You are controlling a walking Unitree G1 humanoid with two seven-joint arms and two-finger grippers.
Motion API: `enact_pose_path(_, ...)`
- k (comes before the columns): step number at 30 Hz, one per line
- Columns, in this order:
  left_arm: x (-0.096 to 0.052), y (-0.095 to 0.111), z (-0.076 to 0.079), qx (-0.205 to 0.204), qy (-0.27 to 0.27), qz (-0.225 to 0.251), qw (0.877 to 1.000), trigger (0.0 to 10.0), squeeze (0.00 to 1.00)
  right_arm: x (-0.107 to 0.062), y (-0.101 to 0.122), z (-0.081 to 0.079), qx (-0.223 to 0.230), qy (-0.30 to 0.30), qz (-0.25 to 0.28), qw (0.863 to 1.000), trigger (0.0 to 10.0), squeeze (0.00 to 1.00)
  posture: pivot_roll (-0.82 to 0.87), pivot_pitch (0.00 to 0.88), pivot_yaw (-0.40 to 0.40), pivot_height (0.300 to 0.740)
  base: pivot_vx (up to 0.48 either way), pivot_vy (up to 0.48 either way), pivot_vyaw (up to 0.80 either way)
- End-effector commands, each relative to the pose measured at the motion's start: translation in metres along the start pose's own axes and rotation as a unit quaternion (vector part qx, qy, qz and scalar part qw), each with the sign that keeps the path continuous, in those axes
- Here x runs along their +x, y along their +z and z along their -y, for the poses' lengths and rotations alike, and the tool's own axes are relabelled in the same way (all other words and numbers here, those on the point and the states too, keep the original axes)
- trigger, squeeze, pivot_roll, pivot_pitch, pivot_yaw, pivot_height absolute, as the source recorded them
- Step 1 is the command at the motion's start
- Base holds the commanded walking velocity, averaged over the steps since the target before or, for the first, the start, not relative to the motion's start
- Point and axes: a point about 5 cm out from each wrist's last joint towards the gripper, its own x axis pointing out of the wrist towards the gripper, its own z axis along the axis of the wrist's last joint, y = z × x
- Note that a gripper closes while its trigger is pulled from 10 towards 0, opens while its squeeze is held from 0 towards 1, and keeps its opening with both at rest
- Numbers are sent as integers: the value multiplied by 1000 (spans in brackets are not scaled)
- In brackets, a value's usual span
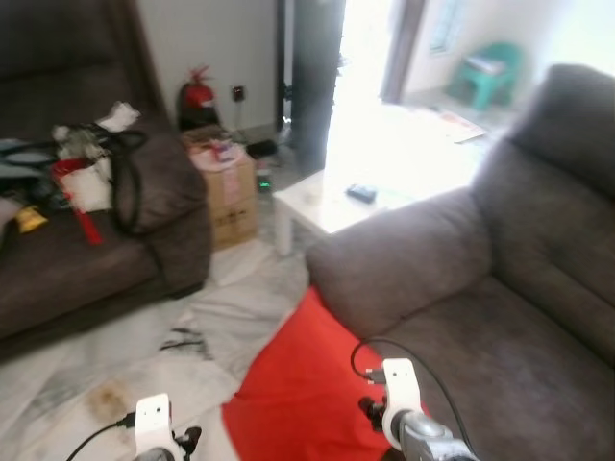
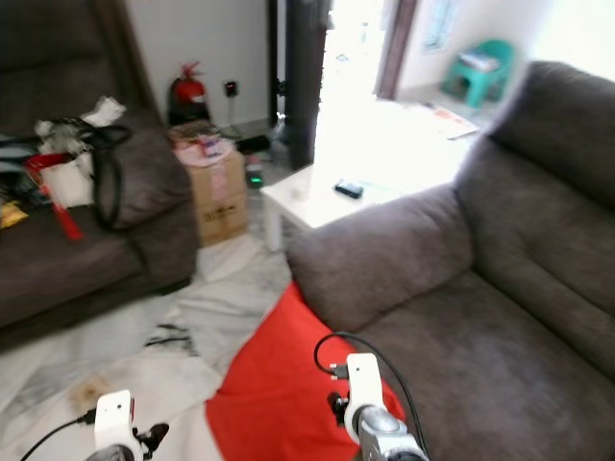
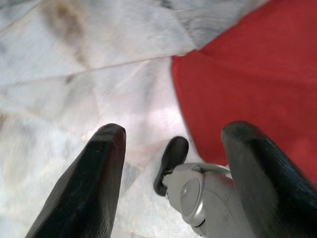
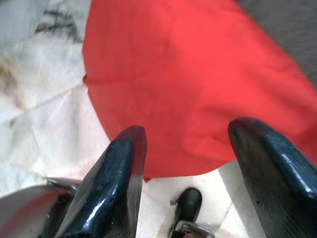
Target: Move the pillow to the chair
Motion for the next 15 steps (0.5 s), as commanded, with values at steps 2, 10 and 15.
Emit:
enact_pose_path(2,-1,-4,1,-2,-1,-6,1000,10000,0,0,1,2,-2,-3,1,1000,10000,0,100,0,-58,740,0,0,800)
enact_pose_path(10,-1,-4,0,-2,-2,-6,1000,10000,0,0,1,2,1,-5,0,1000,10000,0,101,0,-58,740,0,0,800)
enact_pose_path(15,-1,-4,0,-1,-1,-7,1000,10000,0,0,0,2,17,-9,2,1000,10000,0,101,0,-58,740,0,0,175)
